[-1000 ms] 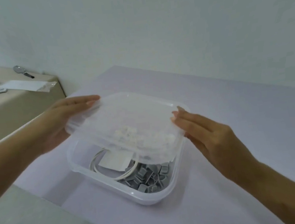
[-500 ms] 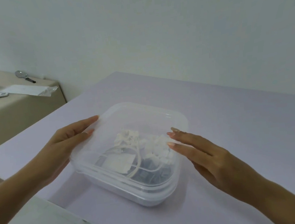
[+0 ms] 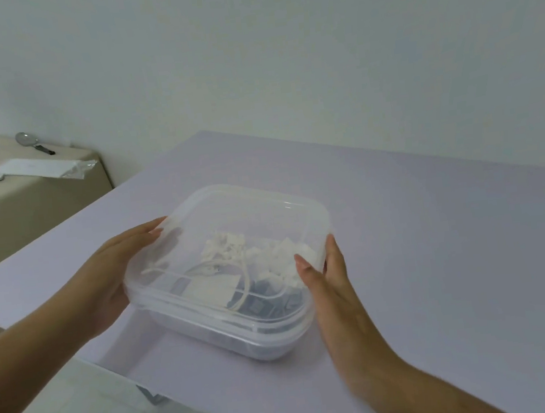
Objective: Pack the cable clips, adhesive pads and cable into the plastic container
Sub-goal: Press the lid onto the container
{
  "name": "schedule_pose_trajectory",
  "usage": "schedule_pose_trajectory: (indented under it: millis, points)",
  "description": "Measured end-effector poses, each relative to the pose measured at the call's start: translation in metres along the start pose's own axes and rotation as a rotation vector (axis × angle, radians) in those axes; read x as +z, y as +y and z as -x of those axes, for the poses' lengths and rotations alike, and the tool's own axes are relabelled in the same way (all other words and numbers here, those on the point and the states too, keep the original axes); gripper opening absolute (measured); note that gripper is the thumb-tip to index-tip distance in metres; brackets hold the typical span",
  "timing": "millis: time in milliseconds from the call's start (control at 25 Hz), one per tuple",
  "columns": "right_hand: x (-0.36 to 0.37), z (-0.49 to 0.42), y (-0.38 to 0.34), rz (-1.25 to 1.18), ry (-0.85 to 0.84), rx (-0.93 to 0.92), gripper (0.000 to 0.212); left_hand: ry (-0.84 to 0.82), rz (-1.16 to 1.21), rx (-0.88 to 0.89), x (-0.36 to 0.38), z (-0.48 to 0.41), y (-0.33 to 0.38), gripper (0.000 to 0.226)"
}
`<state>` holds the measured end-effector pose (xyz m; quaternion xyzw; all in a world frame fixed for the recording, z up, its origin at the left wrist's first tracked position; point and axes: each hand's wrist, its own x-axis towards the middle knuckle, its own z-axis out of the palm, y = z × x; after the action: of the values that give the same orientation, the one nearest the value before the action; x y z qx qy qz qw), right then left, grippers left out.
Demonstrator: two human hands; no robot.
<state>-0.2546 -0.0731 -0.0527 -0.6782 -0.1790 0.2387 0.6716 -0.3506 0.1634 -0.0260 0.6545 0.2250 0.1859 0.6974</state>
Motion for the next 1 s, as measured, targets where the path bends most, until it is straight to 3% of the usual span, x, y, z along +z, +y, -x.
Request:
schedule_pose_trajectory:
  millis: [160, 360, 680, 1000]
  points:
    - [-0.026, -0.027, -0.004, -0.198, 0.119, 0.025, 0.064, 0.021, 0.081, 0.014, 0.035, -0.004, 0.003, 0.030]
    - [-0.128, -0.059, -0.026, -0.305, 0.267, -0.075, 0.047, -0.077, 0.171, 0.064, 0.136, -0.036, 0.011, 0.031]
    - [-0.281, -0.075, -0.044, -0.329, 0.562, -0.096, 0.040, -0.226, 0.236, -0.019, 0.312, -0.106, -0.008, 0.038]
    - [-0.347, -0.086, -0.032, -0.282, 0.644, -0.058, 0.042, -0.258, 0.186, -0.070, 0.375, -0.133, -0.034, 0.059]
